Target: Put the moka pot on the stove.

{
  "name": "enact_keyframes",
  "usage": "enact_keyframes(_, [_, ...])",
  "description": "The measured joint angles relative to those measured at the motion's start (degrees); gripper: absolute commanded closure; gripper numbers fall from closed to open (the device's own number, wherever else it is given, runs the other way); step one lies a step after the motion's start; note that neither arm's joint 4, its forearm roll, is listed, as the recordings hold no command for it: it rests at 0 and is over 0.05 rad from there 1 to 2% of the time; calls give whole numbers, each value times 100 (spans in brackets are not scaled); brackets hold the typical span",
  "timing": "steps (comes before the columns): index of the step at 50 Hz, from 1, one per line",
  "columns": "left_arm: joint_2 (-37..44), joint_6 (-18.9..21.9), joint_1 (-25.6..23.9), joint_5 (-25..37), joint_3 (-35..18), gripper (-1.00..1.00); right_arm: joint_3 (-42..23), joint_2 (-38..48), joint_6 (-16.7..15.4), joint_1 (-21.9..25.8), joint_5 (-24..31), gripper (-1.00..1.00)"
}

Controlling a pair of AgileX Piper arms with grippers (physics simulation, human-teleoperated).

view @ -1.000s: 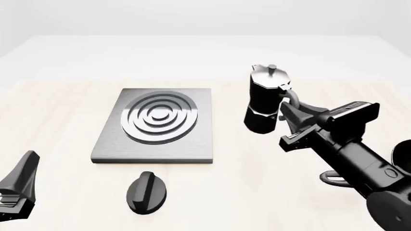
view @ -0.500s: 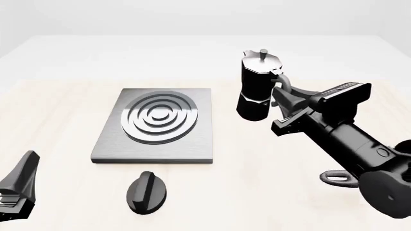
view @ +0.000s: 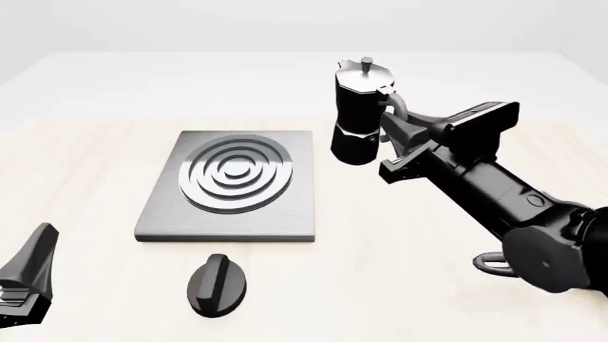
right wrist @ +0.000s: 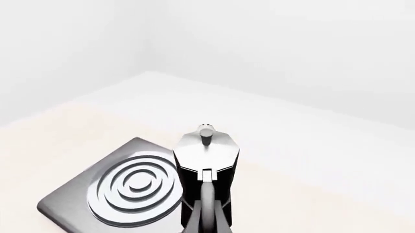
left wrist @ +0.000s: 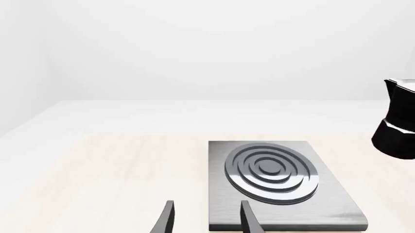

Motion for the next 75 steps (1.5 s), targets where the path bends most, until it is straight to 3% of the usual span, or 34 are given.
enact_keyframes(38, [0, 0, 0, 0, 0, -100, -844, 1194, 65, 259, -504, 100])
enact_keyframes(75, [0, 0, 0, 0, 0, -100, -1572, 2017, 70, 569, -659, 100])
